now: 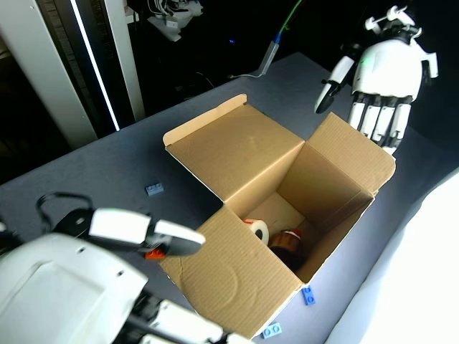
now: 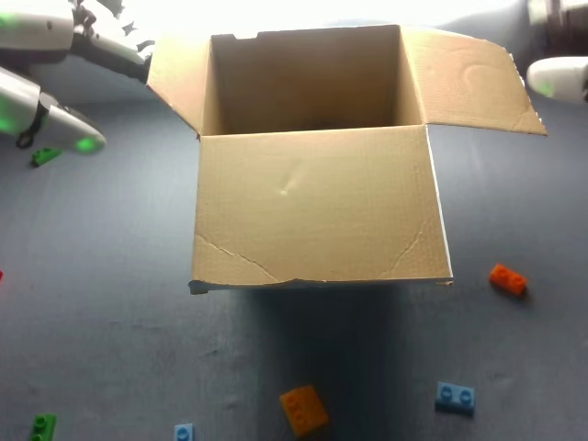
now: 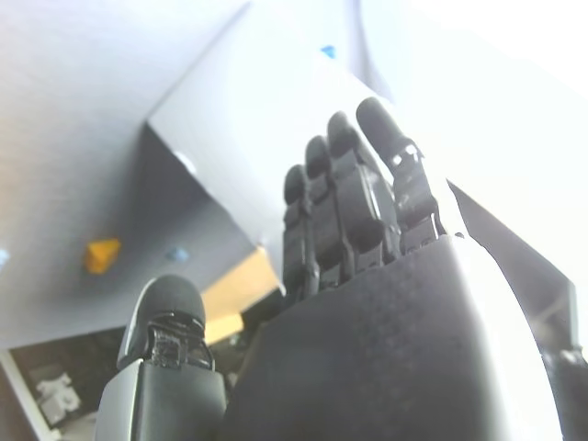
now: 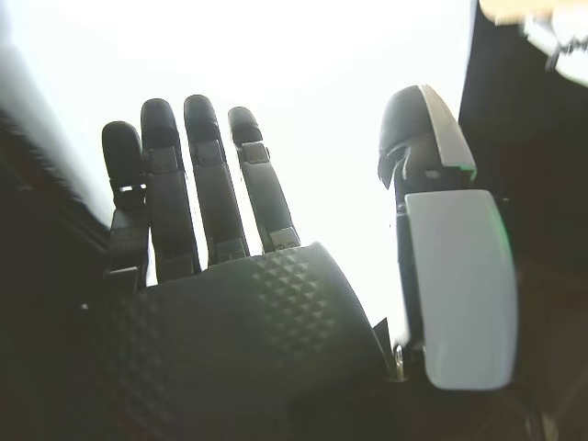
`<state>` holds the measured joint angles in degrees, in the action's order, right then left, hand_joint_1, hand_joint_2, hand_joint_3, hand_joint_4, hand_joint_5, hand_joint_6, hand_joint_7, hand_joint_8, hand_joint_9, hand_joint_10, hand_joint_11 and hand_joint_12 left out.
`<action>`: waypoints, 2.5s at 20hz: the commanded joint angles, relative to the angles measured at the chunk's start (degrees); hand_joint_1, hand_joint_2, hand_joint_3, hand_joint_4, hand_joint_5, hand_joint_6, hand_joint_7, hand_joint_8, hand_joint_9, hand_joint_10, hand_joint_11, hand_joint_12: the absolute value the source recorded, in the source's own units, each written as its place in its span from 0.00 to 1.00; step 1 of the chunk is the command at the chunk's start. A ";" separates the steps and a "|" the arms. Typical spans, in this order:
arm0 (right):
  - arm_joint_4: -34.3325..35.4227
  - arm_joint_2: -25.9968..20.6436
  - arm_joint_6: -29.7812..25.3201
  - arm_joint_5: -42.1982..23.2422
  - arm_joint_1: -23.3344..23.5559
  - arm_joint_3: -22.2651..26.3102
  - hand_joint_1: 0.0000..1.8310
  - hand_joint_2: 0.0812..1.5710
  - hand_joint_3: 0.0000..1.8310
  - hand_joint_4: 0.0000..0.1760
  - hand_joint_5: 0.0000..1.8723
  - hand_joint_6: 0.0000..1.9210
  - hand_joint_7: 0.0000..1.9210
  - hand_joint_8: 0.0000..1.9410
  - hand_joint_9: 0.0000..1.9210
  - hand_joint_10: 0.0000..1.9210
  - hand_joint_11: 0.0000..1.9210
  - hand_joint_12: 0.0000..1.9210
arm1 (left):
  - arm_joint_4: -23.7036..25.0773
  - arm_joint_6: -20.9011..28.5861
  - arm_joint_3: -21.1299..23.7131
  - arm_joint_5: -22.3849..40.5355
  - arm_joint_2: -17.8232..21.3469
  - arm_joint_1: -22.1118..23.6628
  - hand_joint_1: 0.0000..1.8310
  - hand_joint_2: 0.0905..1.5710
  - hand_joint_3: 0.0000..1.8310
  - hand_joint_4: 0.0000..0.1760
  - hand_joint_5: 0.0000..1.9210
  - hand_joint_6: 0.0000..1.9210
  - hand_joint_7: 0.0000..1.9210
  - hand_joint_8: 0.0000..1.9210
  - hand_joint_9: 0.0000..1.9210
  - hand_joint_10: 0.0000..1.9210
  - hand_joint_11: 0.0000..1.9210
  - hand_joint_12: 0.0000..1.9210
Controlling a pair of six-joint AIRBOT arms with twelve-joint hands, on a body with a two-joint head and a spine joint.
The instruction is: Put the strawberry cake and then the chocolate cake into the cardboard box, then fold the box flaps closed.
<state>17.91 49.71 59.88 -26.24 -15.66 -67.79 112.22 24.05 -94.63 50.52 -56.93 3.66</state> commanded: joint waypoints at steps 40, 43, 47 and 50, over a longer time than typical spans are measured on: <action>-0.69 0.02 1.99 -10.91 -5.52 1.14 0.09 0.82 0.00 0.00 0.45 0.13 0.48 0.03 0.33 0.42 0.10 0.85 | -4.57 0.45 12.60 -2.89 0.36 2.83 0.17 0.86 0.00 0.00 0.32 0.38 0.31 0.49 0.22 0.73 0.11 0.99; -0.69 0.03 1.99 -10.85 -5.56 1.15 0.07 0.82 0.00 0.00 0.46 0.12 0.49 0.02 0.33 0.42 0.11 0.84 | -4.56 -0.13 13.78 -4.67 -0.02 0.23 0.17 0.86 0.00 0.00 0.31 0.38 0.30 0.52 0.21 0.74 0.11 0.99; -0.68 0.14 0.96 -10.93 -6.53 1.15 0.11 0.82 0.00 0.00 0.48 0.10 0.50 0.02 0.35 0.41 0.13 0.83 | -4.55 -1.39 14.15 -7.12 -0.79 -1.74 0.16 0.86 0.00 0.00 0.33 0.37 0.32 0.49 0.24 0.71 0.12 0.96; -0.64 0.32 0.04 -11.35 -7.49 1.17 0.10 0.82 0.00 0.00 0.48 0.10 0.50 0.01 0.33 0.41 0.12 0.84 | -3.57 -1.86 14.09 -9.09 -1.58 -2.31 0.17 0.86 0.00 0.00 0.34 0.30 0.31 0.45 0.23 0.69 0.12 0.94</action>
<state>17.23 50.74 60.25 -30.55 -23.53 -66.46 107.98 23.46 -80.58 44.73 -58.48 1.74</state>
